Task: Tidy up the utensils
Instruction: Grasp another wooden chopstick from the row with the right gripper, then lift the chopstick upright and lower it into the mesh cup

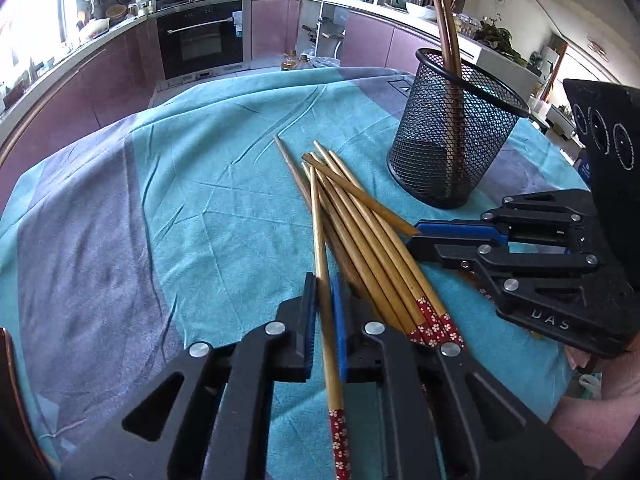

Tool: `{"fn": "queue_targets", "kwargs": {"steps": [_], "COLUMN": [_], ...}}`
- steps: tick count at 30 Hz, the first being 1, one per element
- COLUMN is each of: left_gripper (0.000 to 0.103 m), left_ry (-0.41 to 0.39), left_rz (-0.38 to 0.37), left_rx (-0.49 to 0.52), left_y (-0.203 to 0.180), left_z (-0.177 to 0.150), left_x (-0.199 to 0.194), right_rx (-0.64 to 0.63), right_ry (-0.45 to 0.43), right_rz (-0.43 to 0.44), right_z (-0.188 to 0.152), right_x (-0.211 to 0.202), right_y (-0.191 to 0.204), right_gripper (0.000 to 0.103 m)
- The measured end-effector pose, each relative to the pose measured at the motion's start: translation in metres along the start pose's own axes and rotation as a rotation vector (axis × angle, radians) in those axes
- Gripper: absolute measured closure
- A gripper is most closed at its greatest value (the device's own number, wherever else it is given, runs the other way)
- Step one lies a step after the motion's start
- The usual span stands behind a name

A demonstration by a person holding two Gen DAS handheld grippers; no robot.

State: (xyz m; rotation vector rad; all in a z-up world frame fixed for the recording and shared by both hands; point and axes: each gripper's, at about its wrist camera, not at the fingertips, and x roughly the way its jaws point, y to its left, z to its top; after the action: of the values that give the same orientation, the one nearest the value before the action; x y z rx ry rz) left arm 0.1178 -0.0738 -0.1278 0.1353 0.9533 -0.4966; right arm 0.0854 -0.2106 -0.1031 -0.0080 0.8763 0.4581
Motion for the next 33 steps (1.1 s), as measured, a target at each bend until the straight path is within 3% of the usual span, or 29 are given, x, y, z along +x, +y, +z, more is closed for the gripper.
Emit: {"fn": "queue_targets", "kwargs": {"steps": [7,21,33], "left_gripper": [0.095,0.096,0.096], "left_ry": [-0.072,-0.307,-0.468], "left_rz": [-0.037,-0.185,-0.251], "left_rx": [-0.013,0.001,0.029], "left_y": [-0.002,-0.014,-0.046], "left_z": [0.004,0.042,0.095], "left_x": [-0.029,-0.134,-0.178], "right_rx": [-0.014,0.036,0.067], "right_ry": [-0.099,-0.336,-0.528], "right_rz": [0.032,0.081,-0.003], "right_z": [0.003,0.022,0.058], "right_x": [-0.037,-0.121,-0.148], "right_y": [0.002,-0.023,-0.047], "right_gripper": [0.097,0.097,0.097]}}
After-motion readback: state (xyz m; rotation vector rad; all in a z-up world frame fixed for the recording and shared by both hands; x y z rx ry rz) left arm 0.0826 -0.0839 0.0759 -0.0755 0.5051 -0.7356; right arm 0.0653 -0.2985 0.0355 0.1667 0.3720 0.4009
